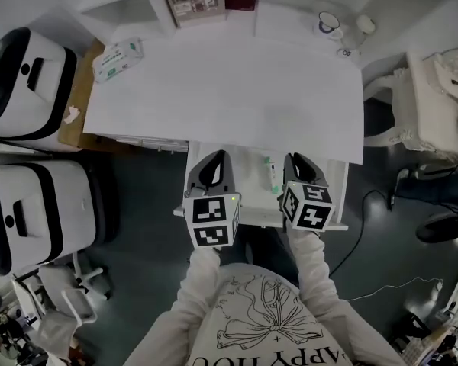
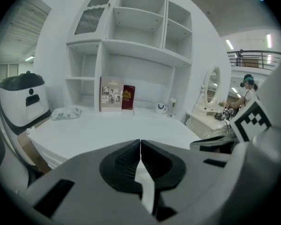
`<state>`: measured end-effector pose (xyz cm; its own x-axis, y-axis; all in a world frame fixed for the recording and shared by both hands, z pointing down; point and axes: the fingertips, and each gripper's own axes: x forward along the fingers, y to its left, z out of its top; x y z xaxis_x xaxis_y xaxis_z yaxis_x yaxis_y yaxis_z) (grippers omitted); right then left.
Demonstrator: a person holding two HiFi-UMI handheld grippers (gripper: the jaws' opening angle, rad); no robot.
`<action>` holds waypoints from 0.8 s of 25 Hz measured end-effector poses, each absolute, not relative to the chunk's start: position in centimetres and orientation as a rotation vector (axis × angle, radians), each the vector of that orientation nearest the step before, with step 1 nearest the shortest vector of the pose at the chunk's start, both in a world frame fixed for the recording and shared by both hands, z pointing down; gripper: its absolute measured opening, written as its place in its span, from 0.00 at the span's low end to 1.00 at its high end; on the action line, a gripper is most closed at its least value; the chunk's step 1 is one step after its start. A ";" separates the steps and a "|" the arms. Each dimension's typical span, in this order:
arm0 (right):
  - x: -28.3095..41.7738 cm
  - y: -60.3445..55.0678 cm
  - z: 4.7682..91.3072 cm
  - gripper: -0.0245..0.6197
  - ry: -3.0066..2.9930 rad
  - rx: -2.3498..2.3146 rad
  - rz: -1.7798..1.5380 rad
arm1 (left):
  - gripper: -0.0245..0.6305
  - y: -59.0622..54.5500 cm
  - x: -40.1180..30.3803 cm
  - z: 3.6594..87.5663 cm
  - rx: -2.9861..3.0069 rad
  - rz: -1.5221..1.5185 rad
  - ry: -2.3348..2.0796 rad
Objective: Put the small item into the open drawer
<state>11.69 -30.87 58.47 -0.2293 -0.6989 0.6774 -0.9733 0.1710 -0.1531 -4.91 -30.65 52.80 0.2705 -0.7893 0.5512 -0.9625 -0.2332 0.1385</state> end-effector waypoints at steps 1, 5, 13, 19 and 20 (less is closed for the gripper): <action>11.8 -31.2 57.2 0.12 -2.016 1.590 0.771 | 0.05 -30.8 -4.9 51.7 2.110 0.496 -1.594; 12.4 -31.6 52.9 0.12 -2.082 1.648 0.702 | 0.05 -30.9 -5.0 48.0 2.148 0.429 -1.651; 12.3 -32.3 45.3 0.12 -2.224 1.703 0.552 | 0.05 -31.2 -5.1 41.4 2.227 0.317 -1.747; 12.4 -32.6 40.4 0.12 -2.310 1.749 0.438 | 0.05 -31.0 -4.7 37.4 2.284 0.241 -1.806; 12.4 -32.6 39.7 0.12 -2.323 1.757 0.421 | 0.05 -31.0 -4.8 36.7 2.291 0.227 -1.816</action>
